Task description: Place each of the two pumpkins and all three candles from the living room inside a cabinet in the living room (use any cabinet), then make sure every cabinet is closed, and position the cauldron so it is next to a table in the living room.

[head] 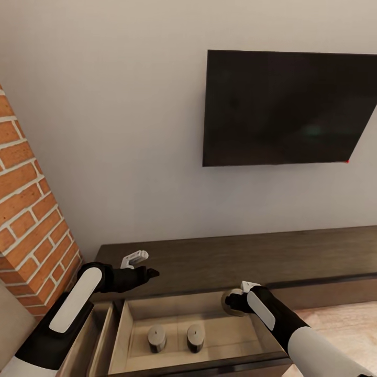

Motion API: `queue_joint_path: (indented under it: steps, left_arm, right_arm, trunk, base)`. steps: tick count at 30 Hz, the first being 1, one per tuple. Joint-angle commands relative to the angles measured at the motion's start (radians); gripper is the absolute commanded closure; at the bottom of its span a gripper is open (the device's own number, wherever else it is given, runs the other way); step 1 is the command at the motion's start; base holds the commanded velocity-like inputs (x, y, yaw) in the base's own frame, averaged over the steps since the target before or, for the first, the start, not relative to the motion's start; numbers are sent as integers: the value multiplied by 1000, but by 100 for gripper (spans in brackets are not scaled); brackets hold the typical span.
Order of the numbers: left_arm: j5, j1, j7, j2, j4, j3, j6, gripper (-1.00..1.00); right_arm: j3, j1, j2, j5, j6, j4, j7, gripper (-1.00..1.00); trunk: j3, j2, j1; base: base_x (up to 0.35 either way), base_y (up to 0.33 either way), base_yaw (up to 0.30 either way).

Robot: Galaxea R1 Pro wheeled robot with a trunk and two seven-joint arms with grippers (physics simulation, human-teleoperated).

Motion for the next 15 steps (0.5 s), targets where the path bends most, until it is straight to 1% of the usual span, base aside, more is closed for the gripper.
queue_joint_path:
  steps: [1, 8, 12, 15]
  left_arm:
    - [10, -1, 10, 1, -1, -2, 0, -100]
    - [10, -1, 10, 1, -2, -2, 0, -100]
    - [11, -1, 7, 1, -5, -2, 1, -100]
    - [21, -1, 1, 2, -7, -1, 3, -100]
  right_arm:
    - [7, -1, -1, -11, 1, -2, -9, 100]
    - [7, -1, 0, -11, 0, -2, -10, 100]
    - [7, -1, -1, -11, -22, 1, -10, 100]
    - [8, -1, 0, -12, -30, 2, -11, 100]
  trunk:
    - [-4, -8, 4]
    - [-26, -57, 31]
    - [-39, -85, 46]
    - [-48, -106, 58]
  base:
    - [0, 0, 0]
    - [0, 0, 0]
    - [0, 0, 0]
    - [0, 0, 0]
